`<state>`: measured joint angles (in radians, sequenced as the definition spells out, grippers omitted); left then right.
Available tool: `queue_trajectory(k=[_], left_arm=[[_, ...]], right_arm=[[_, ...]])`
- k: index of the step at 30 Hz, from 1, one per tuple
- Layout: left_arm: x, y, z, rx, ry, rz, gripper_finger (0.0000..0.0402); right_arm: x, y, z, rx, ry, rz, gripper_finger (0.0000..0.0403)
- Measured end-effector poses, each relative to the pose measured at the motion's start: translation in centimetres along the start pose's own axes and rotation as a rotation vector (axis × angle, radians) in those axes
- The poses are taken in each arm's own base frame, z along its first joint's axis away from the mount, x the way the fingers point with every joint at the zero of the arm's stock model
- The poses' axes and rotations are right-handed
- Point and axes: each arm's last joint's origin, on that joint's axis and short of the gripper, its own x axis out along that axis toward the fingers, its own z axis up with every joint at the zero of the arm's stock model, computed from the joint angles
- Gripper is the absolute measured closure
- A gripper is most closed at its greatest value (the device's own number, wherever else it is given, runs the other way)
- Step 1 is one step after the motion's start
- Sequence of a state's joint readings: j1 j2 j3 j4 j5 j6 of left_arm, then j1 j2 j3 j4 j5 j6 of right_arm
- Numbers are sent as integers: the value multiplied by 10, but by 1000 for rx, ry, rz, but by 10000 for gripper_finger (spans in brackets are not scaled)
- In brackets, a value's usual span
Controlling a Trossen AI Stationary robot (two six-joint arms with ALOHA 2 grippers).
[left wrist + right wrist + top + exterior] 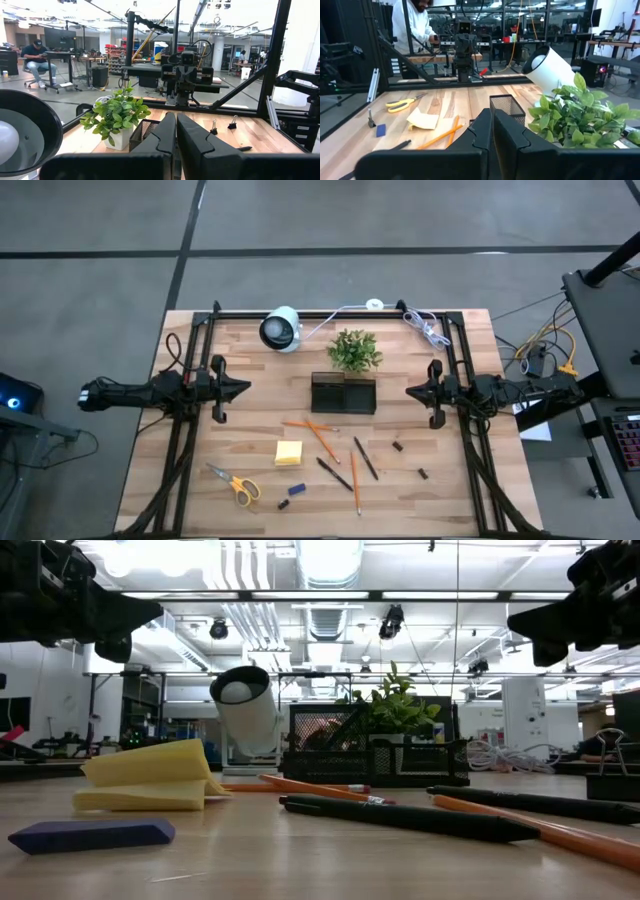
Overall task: Pick and place office supplies into organizer
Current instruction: Put the top right black binder clip into the black desk organizer
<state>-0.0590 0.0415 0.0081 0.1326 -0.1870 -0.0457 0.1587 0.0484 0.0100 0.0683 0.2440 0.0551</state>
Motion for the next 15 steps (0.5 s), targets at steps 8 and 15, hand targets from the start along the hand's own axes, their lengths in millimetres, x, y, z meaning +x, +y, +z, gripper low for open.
queue_trajectory(k=[8,15], left_arm=[[0,0,0,0,0,0,402],[0,0,0,-1,-4,0,402]], right_arm=[[0,0,3,72,-31,3,394],[0,0,5,101,-50,3,394]])
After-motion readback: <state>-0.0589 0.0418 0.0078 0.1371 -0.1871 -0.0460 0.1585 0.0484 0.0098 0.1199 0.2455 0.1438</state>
